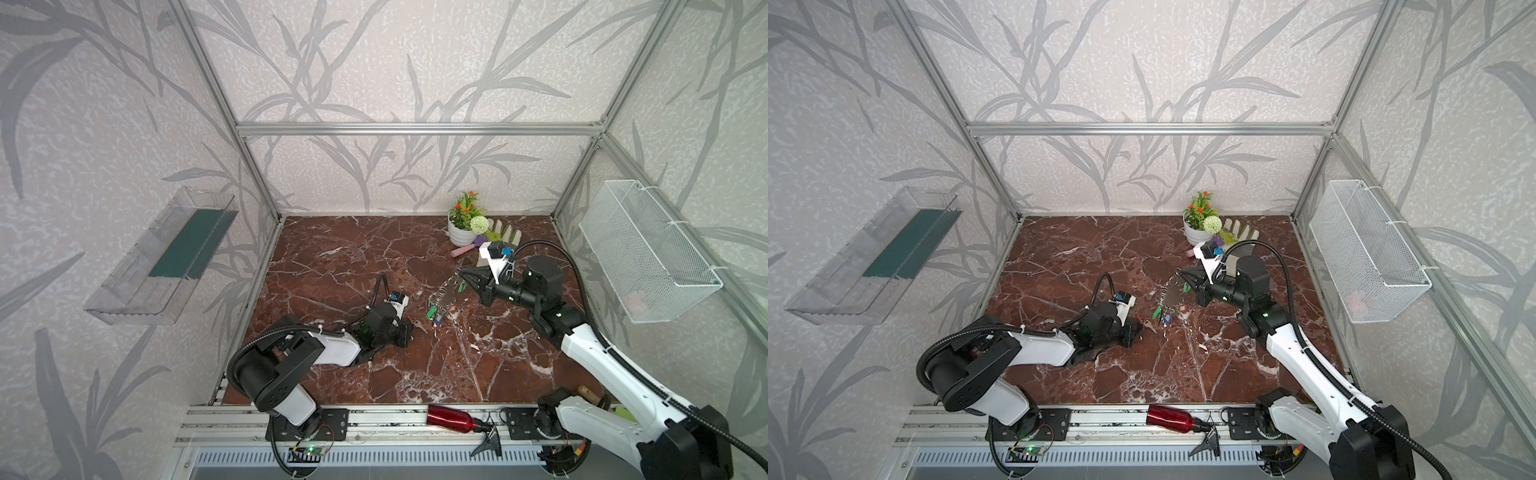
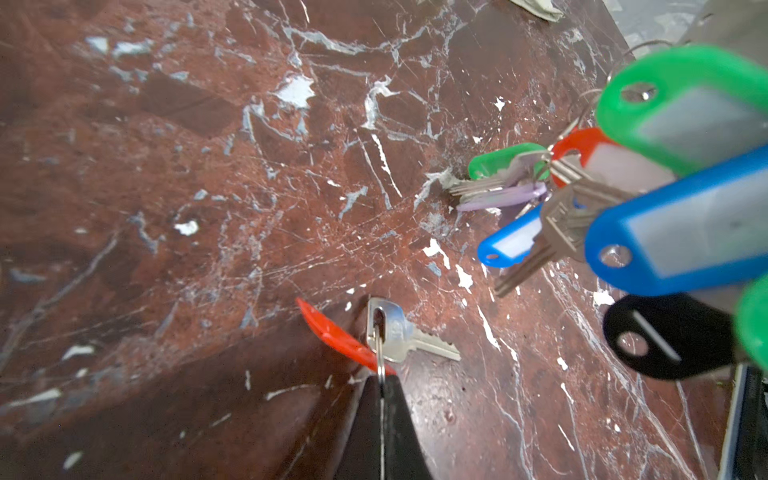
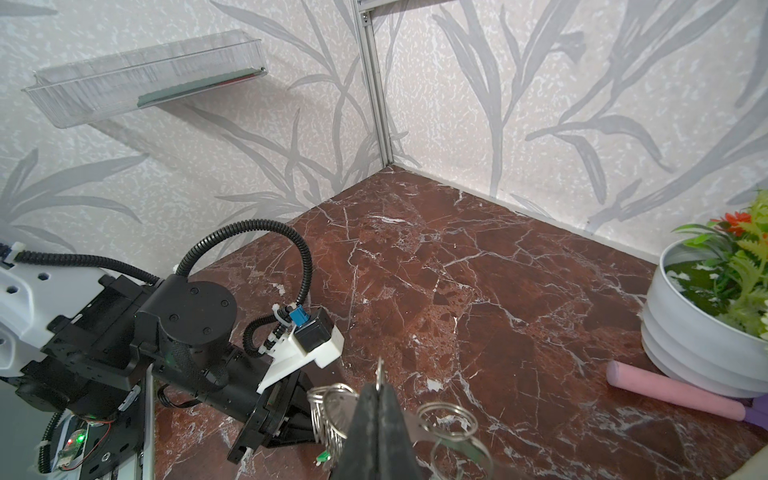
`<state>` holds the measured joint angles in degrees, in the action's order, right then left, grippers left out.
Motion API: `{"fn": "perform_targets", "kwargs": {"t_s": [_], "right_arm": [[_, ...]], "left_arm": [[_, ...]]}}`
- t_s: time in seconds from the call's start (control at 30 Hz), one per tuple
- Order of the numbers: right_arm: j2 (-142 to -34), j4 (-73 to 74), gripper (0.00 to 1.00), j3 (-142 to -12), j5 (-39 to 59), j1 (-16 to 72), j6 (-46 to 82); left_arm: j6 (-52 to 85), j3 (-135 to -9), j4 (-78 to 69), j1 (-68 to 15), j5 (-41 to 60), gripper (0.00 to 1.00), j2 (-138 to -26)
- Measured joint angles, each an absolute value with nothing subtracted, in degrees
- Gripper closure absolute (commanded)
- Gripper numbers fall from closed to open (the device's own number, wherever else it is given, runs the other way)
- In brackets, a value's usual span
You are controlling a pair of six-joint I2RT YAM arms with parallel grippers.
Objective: Put the keys on the keyring
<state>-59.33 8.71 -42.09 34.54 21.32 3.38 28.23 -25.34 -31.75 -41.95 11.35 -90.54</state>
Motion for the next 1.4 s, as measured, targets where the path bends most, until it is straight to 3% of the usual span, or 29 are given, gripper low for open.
{"fn": "perform_targets", "kwargs": {"t_s": [0.6,0.8,0.97,1.13,1.27,1.4], "right_arm": [[-60.58,9.37,1.00,-41.91,35.31,21.32,4.12],[-60.84,10.50,1.00,-41.80,35.88,21.32,4.47],[-62.06,12.12,1.00,-41.80,38.26,21.32,4.43],[-64.90,12.58,1.00,-43.18,43.68,21.32,3.53],[-66.83,12.40,1.00,-45.74,48.69,21.30,1.93],[-68.45,12.56,1.00,-48.34,52.90,20.95,0.84]], "left_arm": [[28.01,-22.61,-32.51,-41.89,11.44,0.70,-87.46],[27.77,-22.13,-26.28,-41.89,10.72,0.52,-78.37],[25.06,-23.33,-14.35,-41.74,6.48,0.36,-61.63],[15.75,-30.74,-5.74,-38.52,5.91,0.41,-49.04],[7.16,-39.31,-3.66,-34.06,13.74,0.43,-50.65],[-1.78,-42.81,-5.50,-31.38,24.27,0.53,-55.29]]}}
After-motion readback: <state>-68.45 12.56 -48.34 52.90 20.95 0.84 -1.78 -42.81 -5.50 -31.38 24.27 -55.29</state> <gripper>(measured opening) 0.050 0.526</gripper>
